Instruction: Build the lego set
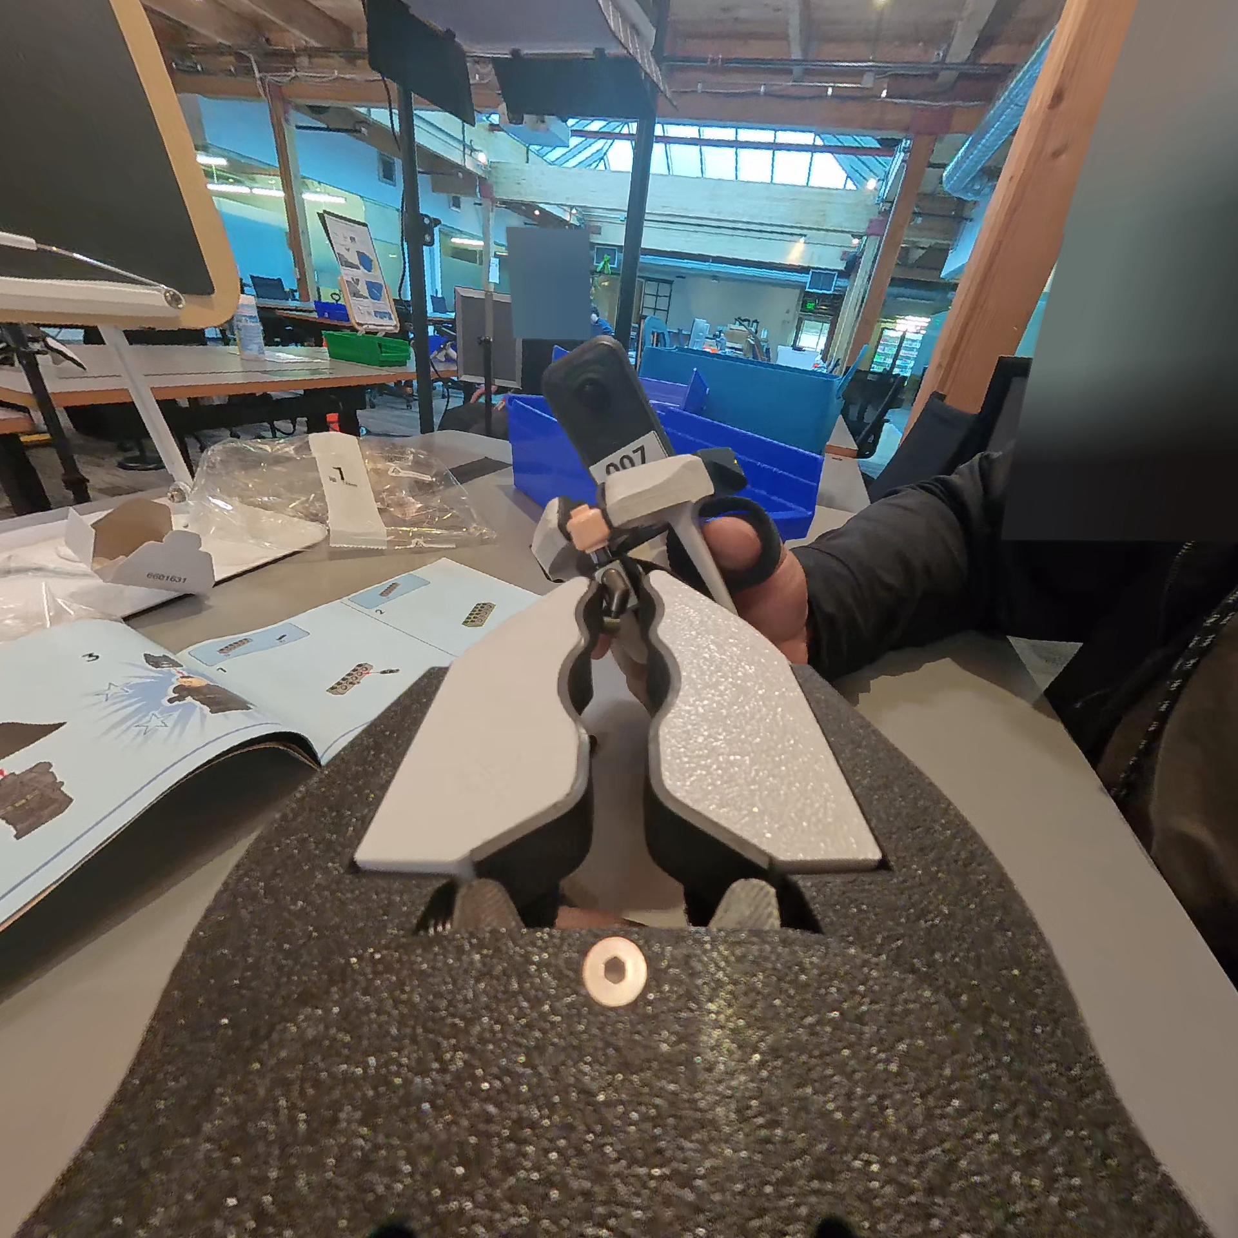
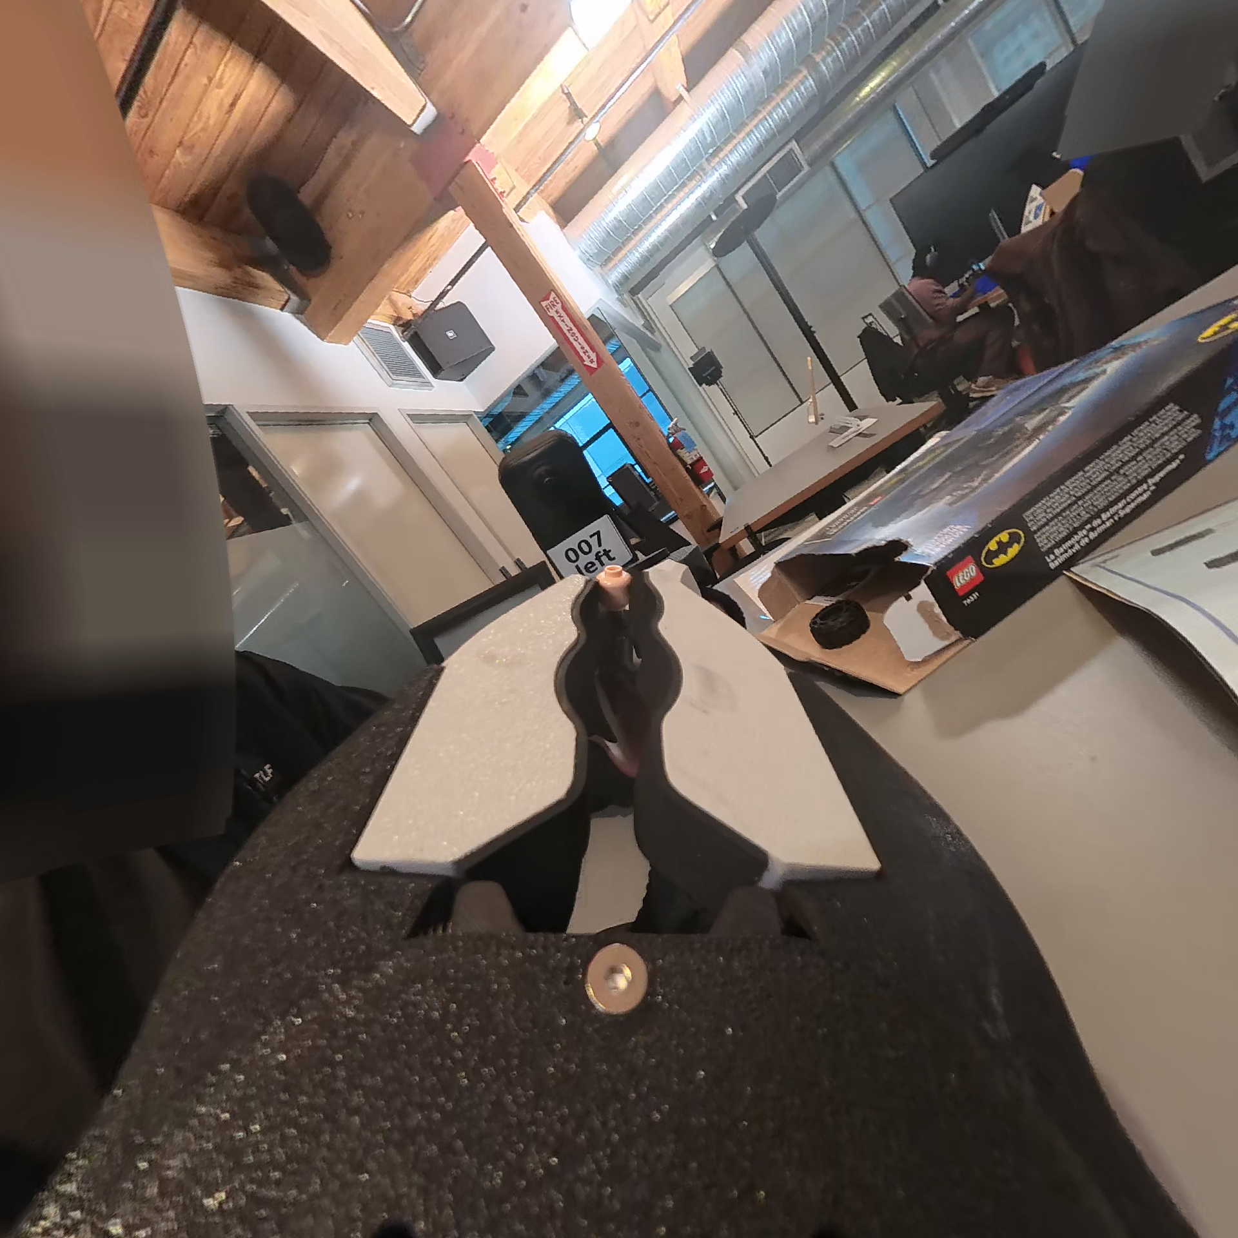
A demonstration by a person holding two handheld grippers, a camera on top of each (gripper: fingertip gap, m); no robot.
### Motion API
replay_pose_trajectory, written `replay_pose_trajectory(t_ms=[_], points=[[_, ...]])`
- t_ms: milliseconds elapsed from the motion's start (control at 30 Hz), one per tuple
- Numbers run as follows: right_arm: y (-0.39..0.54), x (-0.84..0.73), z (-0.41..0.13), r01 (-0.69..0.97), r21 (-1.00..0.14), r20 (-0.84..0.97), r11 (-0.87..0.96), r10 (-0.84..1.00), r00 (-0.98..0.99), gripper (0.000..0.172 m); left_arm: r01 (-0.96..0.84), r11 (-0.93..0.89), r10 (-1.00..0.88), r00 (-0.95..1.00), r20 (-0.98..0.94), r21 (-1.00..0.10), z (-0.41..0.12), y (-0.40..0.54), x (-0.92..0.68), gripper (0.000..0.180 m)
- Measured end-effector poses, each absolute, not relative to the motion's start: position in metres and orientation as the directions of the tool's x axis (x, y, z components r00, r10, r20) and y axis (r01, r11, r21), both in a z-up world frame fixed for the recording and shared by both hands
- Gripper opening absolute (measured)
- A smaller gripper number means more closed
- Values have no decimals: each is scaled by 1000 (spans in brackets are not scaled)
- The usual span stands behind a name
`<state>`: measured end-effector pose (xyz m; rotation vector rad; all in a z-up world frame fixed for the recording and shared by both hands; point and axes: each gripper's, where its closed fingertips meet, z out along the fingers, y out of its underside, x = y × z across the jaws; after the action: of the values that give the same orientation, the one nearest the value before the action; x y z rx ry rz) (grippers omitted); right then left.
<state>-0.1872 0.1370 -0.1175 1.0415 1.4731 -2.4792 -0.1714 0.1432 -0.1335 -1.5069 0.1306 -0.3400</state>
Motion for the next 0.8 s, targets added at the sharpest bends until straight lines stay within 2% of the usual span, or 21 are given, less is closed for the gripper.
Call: replay_pose_trajectory(t_ms=[800], points=[[133,-174,-106,360,-755,-533,-549,193,-824,11,40,115,-330,944,-1,-993,-121,135,-160,10]])
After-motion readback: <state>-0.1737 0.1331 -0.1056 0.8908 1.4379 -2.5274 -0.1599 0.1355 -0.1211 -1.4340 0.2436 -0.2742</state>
